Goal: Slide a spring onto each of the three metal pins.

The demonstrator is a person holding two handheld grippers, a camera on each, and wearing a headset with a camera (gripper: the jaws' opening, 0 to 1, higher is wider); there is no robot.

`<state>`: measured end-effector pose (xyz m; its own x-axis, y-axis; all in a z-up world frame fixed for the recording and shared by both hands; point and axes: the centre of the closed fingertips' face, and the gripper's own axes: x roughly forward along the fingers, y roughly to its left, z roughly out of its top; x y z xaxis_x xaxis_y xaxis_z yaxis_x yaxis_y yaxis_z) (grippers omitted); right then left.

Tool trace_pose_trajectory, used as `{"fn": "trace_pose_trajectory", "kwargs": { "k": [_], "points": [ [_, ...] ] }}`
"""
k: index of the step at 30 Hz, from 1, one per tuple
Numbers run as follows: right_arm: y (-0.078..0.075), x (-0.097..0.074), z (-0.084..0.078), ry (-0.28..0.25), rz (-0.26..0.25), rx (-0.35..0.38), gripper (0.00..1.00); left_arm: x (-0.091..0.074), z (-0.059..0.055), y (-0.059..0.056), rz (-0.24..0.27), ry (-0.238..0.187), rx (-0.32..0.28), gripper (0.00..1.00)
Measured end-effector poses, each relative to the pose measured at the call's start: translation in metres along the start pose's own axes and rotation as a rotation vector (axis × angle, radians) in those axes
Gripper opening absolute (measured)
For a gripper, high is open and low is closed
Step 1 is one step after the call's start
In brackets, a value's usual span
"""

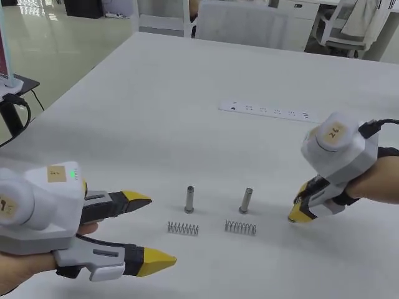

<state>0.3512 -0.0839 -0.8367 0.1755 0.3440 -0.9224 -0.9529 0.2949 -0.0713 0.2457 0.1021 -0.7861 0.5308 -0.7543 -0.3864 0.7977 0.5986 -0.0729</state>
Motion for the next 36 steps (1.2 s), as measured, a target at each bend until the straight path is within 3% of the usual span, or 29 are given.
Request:
{"fn": "trace_pose_trajectory", "kwargs": {
  "k": [15,25,36],
  "points": [
    [0.007,-0.009,0.015,-0.033,-0.007,-0.035,0.19,0.000,0.000,-0.001,-0.001,-0.002,0.001,0.60],
    [0.017,-0.011,0.029,-0.057,0.015,-0.065,0.19,0.000,0.001,-0.002,-0.006,0.000,0.005,0.59],
    [0.039,-0.004,0.039,-0.055,0.052,-0.107,0.18,0.001,0.002,-0.003,-0.010,-0.002,0.008,0.59]
  ]
}}
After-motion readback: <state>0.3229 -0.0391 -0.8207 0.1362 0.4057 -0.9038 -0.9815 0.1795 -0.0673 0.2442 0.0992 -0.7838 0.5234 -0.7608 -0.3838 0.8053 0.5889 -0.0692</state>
